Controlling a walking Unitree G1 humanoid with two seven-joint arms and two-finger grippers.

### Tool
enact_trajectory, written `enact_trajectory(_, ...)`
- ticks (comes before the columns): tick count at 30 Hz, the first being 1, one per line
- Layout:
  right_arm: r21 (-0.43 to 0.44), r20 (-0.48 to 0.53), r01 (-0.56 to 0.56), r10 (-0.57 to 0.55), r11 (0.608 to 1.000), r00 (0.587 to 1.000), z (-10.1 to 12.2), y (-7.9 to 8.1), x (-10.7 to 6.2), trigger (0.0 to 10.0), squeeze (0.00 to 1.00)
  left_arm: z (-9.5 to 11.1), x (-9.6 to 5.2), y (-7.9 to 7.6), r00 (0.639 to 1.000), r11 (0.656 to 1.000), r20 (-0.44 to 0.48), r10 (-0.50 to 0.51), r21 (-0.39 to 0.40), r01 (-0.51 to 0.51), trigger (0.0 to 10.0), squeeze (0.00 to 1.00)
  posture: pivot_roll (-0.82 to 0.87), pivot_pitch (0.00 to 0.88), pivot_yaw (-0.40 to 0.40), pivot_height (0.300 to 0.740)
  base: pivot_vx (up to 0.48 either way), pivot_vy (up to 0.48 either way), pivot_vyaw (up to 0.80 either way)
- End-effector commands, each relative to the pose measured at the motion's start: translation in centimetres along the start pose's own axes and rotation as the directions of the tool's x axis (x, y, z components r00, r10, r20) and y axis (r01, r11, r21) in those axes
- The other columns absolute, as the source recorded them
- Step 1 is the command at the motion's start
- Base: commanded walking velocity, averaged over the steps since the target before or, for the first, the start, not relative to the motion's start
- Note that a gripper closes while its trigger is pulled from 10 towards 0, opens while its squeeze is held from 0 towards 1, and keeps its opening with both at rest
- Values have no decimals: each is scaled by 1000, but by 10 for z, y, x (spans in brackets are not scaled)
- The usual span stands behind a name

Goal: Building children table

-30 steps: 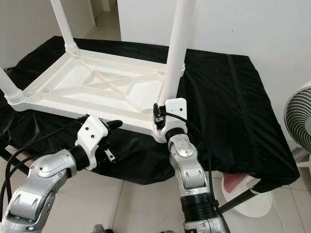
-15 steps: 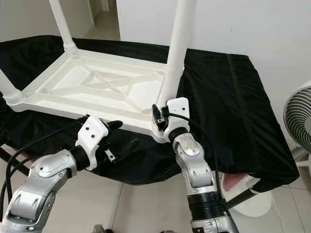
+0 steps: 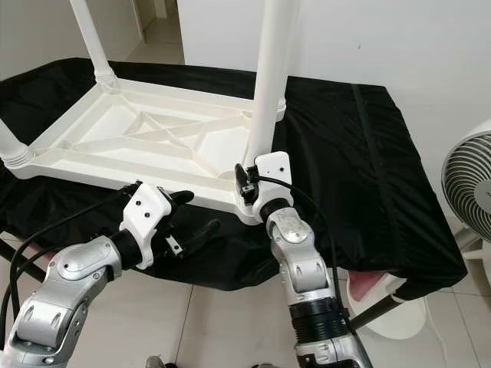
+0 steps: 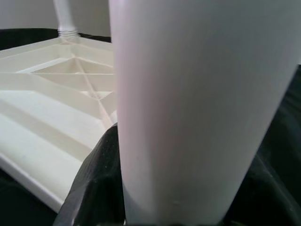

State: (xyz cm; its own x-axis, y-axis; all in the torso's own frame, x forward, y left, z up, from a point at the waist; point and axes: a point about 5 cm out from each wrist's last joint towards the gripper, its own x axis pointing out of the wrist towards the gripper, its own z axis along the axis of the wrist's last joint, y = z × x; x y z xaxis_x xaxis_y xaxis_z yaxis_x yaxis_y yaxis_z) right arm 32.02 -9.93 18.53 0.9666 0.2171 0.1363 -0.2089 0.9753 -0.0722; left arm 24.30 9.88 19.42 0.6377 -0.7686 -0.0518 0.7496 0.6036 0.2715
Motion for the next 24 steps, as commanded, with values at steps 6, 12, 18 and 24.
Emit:
enact_trajectory(6, -4, -134, 346, -343, 938, 930, -26, -14, -10, 10000, 0, 2, 0, 1, 998, 998, 1, 61, 4, -61, 10000, 0, -17, 125, 32, 740, 0, 0, 0)
enact_trajectory(12, 51, -165, 363, -351, 930, 922, -29, -7, -11, 10000, 0, 2, 0, 1, 998, 998, 0, 57, 0, -57, 10000, 0, -17, 125, 32, 740, 0, 0, 0)
enact_trajectory(18, 85, -86, 244, -237, 966, 968, -17, 4, -5, 10000, 1000, 2, 0, 1, 998, 998, -1, 57, 2, -57, 10000, 0, -16, 126, 36, 740, 0, 0, 0)
enact_trajectory(24, 161, -16, 87, -86, 983, 996, -5, 17, -3, 10000, 0, 3, 0, 1, 998, 998, -1, 58, 1, -58, 10000, 0, -16, 126, 36, 740, 0, 0, 0)
